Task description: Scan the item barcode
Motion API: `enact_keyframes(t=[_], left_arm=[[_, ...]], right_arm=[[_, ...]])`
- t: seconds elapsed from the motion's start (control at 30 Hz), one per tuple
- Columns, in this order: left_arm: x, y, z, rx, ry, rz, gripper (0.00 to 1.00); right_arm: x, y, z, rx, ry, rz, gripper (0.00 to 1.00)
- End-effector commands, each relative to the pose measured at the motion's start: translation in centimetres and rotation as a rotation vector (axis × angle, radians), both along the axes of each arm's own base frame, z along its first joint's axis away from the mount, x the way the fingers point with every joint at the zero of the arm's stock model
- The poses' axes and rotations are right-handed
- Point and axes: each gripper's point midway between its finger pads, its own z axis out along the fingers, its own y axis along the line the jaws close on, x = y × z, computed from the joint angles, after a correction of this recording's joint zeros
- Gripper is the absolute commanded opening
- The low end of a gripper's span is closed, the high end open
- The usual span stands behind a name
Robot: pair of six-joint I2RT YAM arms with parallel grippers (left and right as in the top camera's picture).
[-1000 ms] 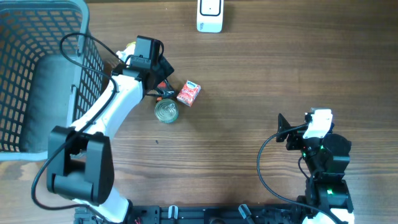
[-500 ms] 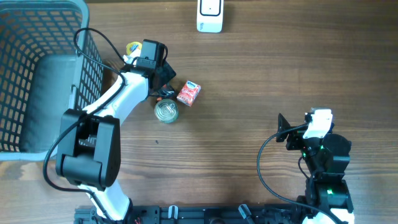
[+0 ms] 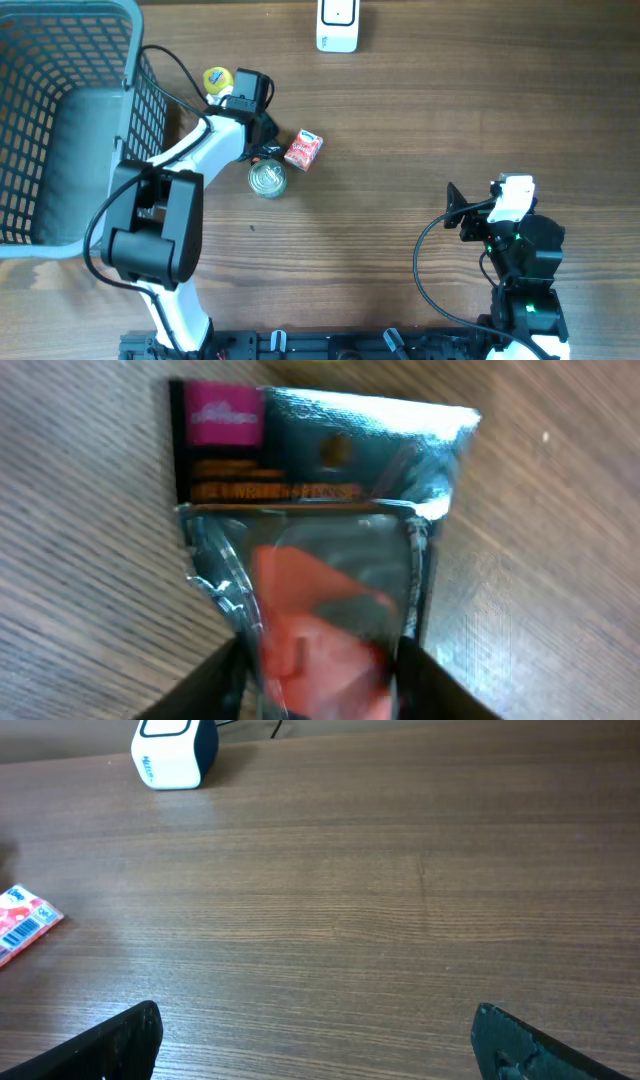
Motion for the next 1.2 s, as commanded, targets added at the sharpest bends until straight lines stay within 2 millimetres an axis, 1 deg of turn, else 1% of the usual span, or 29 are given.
enact_keyframes(t=[0.0, 0.07, 0.1, 0.13, 0.17, 0.2, 0.27, 0.33, 0.53, 0.7, 0.8, 0.83, 0.97, 1.07, 1.17], left_arm=[[-0.4, 0.0, -1.2, -0.005, 0.028, 0.005, 0.38], [-0.4, 0.1, -1.2, -0.005, 0.029, 0.005, 0.35], [-0.5, 0.1, -1.2, -0.004, 0.031, 0.005, 0.36], [-0.6, 0.1, -1.2, -0.003, 0.035, 0.005, 0.48], [-0.7, 0.1, -1.3, -0.003, 0.041, 0.005, 0.73], [-0.9, -0.1, -1.4, -0.016, 0.052, -0.002, 0.80], [-1.9, -1.0, -1.7, -0.082, 0.100, -0.023, 0.89], [-2.7, -1.4, -1.9, -0.126, 0.143, -0.047, 1.00], [-4.7, -0.6, -2.3, -0.152, 0.236, -0.133, 1.00], [-4.9, -0.3, -2.3, -0.148, 0.241, -0.222, 1.00], [-4.6, -0.3, -2.3, -0.116, 0.224, -0.307, 1.00], [-4.4, 0.0, -2.3, -0.091, 0.214, -0.326, 1.00], [-3.4, 2.2, -2.3, 0.054, 0.189, -0.328, 1.00], [-2.9, 2.7, -2.2, 0.108, 0.171, -0.398, 1.00], [-2.5, 3.2, -2.0, 0.148, 0.161, -0.397, 1.00]], right_arm=[[0.3, -0.1, 1.1, -0.004, -0.025, -0.001, 1.00], [0.3, -0.1, 1.1, -0.004, -0.025, -0.001, 1.00], [0.3, -0.1, 1.1, -0.005, -0.025, -0.001, 1.00], [0.3, -0.1, 1.1, -0.004, -0.025, -0.001, 1.00], [0.3, -0.1, 1.1, -0.004, -0.025, -0.001, 1.00], [0.3, -0.1, 1.1, -0.004, -0.025, -0.001, 1.00], [0.3, -0.1, 1.0, -0.005, -0.025, -0.001, 1.00], [0.3, -0.1, 1.1, -0.004, -0.025, -0.001, 1.00], [0.3, -0.1, 1.1, -0.004, -0.026, -0.001, 1.00], [0.4, -0.1, 1.2, -0.003, -0.030, -0.001, 1.00], [0.4, -0.1, 1.2, -0.003, -0.030, -0.001, 1.00], [0.4, -0.1, 1.2, -0.003, -0.029, -0.001, 1.00], [0.3, -0.1, 1.1, -0.003, -0.028, -0.001, 1.00], [0.3, -0.1, 1.1, -0.003, -0.027, -0.001, 1.00], [0.3, -0.1, 1.1, -0.003, -0.026, -0.001, 1.00]])
